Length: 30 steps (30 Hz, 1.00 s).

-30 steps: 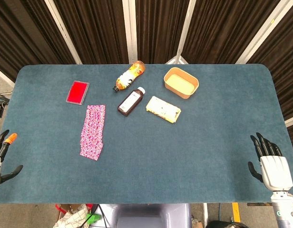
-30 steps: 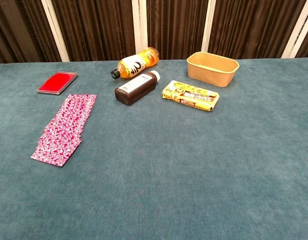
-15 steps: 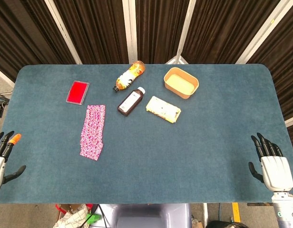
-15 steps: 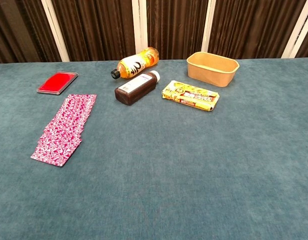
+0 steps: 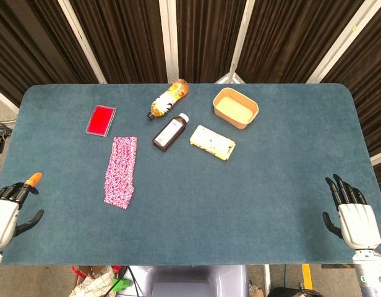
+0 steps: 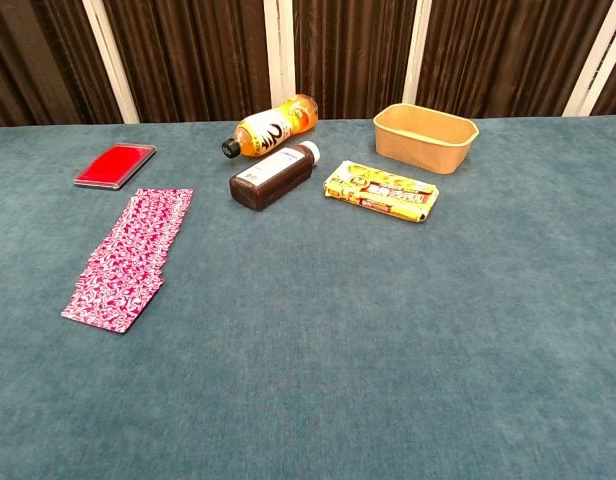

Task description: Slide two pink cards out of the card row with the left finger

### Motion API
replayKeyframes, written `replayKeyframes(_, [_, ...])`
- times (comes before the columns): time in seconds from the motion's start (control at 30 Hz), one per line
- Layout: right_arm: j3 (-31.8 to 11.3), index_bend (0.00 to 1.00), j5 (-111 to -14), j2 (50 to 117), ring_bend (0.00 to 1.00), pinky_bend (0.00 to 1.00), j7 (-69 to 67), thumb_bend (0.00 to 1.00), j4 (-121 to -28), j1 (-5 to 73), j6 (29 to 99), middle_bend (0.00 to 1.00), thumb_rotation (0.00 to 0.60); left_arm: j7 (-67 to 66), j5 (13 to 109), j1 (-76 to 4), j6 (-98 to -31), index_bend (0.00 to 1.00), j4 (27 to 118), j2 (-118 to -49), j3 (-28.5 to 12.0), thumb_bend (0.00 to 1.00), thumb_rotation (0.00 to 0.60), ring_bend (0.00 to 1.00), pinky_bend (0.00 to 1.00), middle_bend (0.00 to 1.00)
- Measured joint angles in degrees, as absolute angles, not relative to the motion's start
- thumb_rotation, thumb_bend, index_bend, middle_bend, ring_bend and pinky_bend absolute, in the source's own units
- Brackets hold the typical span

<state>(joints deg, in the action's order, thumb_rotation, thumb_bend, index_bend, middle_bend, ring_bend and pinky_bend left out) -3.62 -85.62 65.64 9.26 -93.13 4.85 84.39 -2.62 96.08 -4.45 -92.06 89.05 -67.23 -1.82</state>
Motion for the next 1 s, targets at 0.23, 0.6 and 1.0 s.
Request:
replayKeyframes(0.23, [-3.59,0.03,-85.47,65.62,0.14,0.18,9.25,0.42,-93.19,4.94,84.10,0.06,0.600,-5.40,96.03,-7.05,-87.04,0.18,88.90,-68.86,-1.63,0.74,0.600,0.68,0.63,0.84])
replayKeyframes(0.6, [-3.54,0.03,-85.47,65.57,0.14,0.18,9.07,0.42,-93.24,4.92,84.11,0.06,0.600,-14.74,93.58,-12.60,-72.59,0.17,94.79,-68.85,-0.32,0.98,0.600,0.77,0.67,0.90])
replayKeyframes(1.0, [-3.77,0.03,-85.23,65.31,0.14,0.18,8.14,0.41,-93.02,4.73,84.46,0.06,0.600,-28.85,78.80,-18.75,-58.52,0.14,100.90,-70.49,-1.09,0.99,0.600,0.77,0.68,0.90])
